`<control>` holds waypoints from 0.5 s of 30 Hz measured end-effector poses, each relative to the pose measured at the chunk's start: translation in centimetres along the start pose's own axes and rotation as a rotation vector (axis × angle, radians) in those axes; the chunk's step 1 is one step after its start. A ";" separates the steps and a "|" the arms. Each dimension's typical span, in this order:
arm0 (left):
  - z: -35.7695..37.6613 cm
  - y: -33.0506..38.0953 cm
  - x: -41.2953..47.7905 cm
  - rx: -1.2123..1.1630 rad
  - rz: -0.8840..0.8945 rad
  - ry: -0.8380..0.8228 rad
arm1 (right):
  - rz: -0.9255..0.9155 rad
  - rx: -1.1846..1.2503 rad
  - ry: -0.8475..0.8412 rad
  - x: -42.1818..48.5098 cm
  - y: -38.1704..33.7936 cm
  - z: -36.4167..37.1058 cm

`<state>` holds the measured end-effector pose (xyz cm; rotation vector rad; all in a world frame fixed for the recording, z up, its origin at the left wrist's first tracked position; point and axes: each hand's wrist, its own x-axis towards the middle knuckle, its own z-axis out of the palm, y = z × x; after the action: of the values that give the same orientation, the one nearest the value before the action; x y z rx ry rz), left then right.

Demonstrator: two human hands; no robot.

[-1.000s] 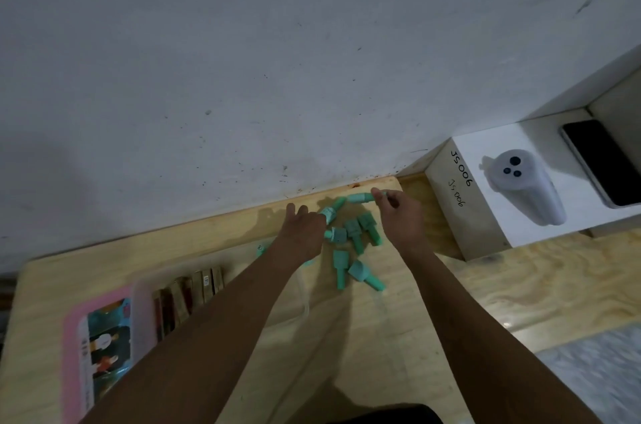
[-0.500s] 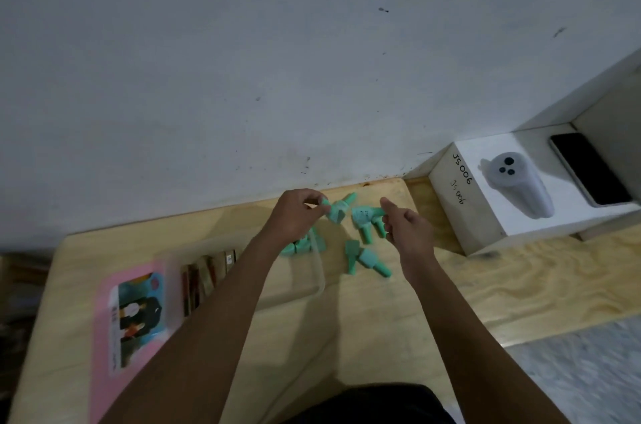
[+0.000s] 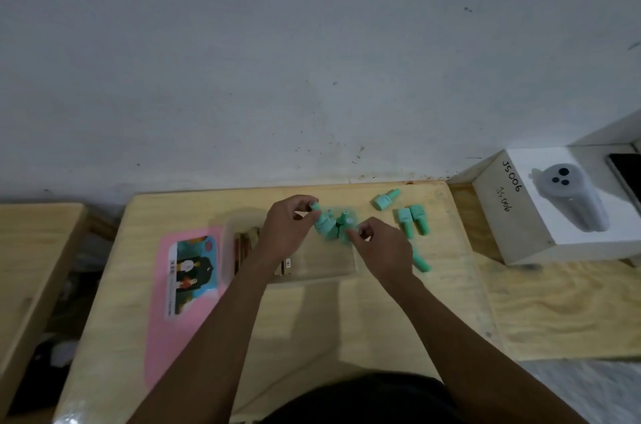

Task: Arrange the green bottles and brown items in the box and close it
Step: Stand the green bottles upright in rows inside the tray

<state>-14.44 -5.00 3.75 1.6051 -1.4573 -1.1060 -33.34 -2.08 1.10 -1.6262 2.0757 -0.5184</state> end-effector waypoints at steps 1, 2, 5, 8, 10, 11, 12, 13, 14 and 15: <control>-0.1 -0.4 -0.4 0.008 -0.006 0.000 | -0.054 -0.090 -0.001 0.2 -0.1 0.3; -0.2 -0.8 -0.8 0.014 -0.010 0.002 | -0.108 -0.161 0.000 0.4 0.0 0.6; -0.3 -1.8 -1.9 0.042 -0.035 0.014 | -0.213 -0.292 0.034 1.0 0.2 1.3; -0.2 -2.6 -2.8 0.074 -0.052 -0.006 | -0.230 -0.318 0.103 1.2 0.5 2.0; 0.0 -3.0 -3.1 0.068 -0.056 -0.013 | -0.235 -0.329 0.145 1.2 0.6 2.3; 0.2 -3.2 -3.1 0.067 -0.060 -0.019 | -0.232 -0.341 0.157 1.2 0.6 2.5; 0.4 -3.4 -3.1 0.071 -0.063 -0.026 | -0.227 -0.350 0.165 1.3 0.6 2.6; 0.6 -3.5 -3.0 0.081 -0.069 -0.034 | -0.221 -0.357 0.168 1.3 0.6 2.7; 0.8 -3.7 -3.0 0.091 -0.072 -0.037 | -0.218 -0.363 0.168 1.4 0.6 2.9; 0.9 -3.8 -2.9 0.103 -0.074 -0.037 | -0.215 -0.370 0.165 1.3 0.7 3.0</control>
<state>-13.83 -1.63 0.37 1.7303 -1.5115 -1.1239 -32.46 -3.29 -1.95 -2.0977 2.2300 -0.3616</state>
